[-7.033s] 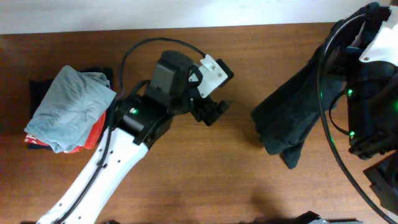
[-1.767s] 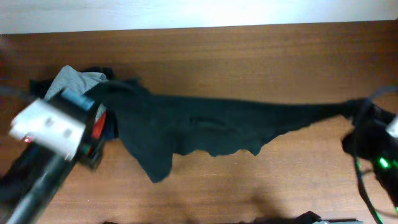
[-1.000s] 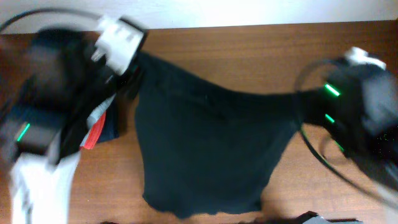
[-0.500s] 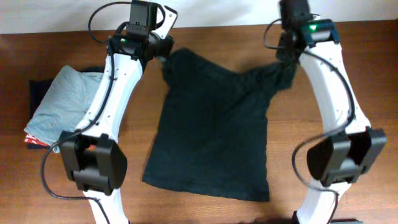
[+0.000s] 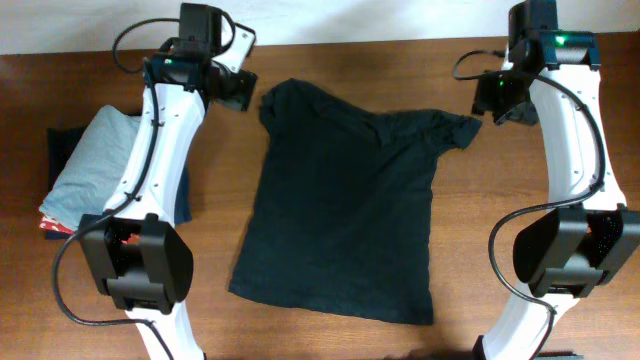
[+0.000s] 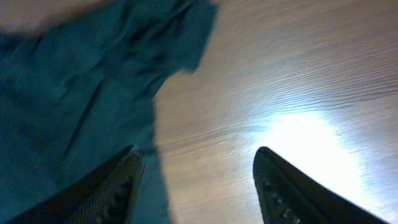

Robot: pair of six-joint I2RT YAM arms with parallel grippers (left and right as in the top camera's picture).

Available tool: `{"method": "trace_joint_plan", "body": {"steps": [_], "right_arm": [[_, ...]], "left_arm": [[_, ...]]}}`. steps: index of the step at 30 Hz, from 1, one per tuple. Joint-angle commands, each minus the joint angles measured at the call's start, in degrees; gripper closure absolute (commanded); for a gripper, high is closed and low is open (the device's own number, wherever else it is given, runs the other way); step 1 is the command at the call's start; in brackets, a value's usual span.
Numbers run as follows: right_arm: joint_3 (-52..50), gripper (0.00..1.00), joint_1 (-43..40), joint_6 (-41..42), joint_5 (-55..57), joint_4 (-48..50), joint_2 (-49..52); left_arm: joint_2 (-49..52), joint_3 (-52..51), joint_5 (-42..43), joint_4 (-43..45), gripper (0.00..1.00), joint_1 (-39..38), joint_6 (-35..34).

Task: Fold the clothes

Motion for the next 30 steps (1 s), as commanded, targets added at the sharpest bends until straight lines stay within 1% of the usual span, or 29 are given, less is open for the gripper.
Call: {"method": "trace_joint_plan", "body": {"steps": [1, 2, 3, 4, 5, 6, 10, 12, 15, 16, 17, 21, 23, 25, 30], "right_arm": [[0.4, 0.46, 0.3, -1.7, -9.2, -3.5, -2.0], [0.4, 0.5, 0.3, -1.6, -9.2, -4.6, -2.0], [0.4, 0.56, 0.3, -1.6, -9.2, -5.4, -2.0], [0.3, 0.8, 0.3, -1.6, -9.2, -6.4, -2.0], [0.3, 0.85, 0.3, -1.6, -9.4, -6.5, -2.0], [-0.2, 0.96, 0.3, -1.6, -10.1, -6.7, -2.0], [-4.4, 0.96, 0.3, -1.6, -11.5, -4.4, -1.8], [-7.8, 0.96, 0.3, -1.7, -11.8, -1.0, -1.7], [-14.9, 0.96, 0.6, -2.1, -17.1, 5.7, -1.6], [-17.0, 0.96, 0.9, -3.3, -19.6, 7.7, -1.6], [-20.3, 0.96, 1.7, -6.1, -23.2, 11.7, -1.6], [-27.5, 0.96, 5.1, -6.4, -23.4, 22.3, -1.6], [-30.1, 0.96, 6.4, -6.3, -23.5, 25.3, -1.6], [-32.1, 0.96, 8.0, -6.2, -23.5, 23.8, -1.6], [-32.2, 0.96, 9.2, -6.1, -22.6, 12.5, -1.6]], "left_arm": [[-2.4, 0.5, 6.0, -4.6, 0.49, -1.4, -0.1], [-2.4, 0.5, 5.9, -6.0, 0.54, -1.6, -0.1], [-2.4, 0.4, 5.9, -6.7, 0.58, -1.8, -0.1], [-2.4, 0.4, 5.9, -6.9, 0.59, -1.9, -0.1], [-2.4, 0.4, 5.9, -6.9, 0.62, -1.9, -0.1], [-2.4, 0.4, 5.9, -6.9, 0.67, -1.9, -0.1], [-1.7, 0.2, 6.4, -6.9, 0.91, -1.9, -0.1], [-0.5, 0.2, 7.1, -6.9, 0.99, -1.9, -0.1], [2.0, 0.2, 11.1, -7.2, 0.99, -2.2, -0.1], [3.0, 0.2, 12.2, -7.4, 1.0, -2.5, -0.1], [4.6, 0.2, 12.6, -7.6, 1.0, -3.3, -0.1], [8.2, 0.2, 12.3, -7.7, 0.99, -5.9, 0.0], [9.5, 0.2, 12.2, -8.0, 1.0, -7.0, 0.7], [10.7, 0.2, 11.0, -8.9, 1.0, -7.9, 0.8], [11.7, 0.2, 8.3, -9.6, 0.99, -8.0, 0.8]]}}
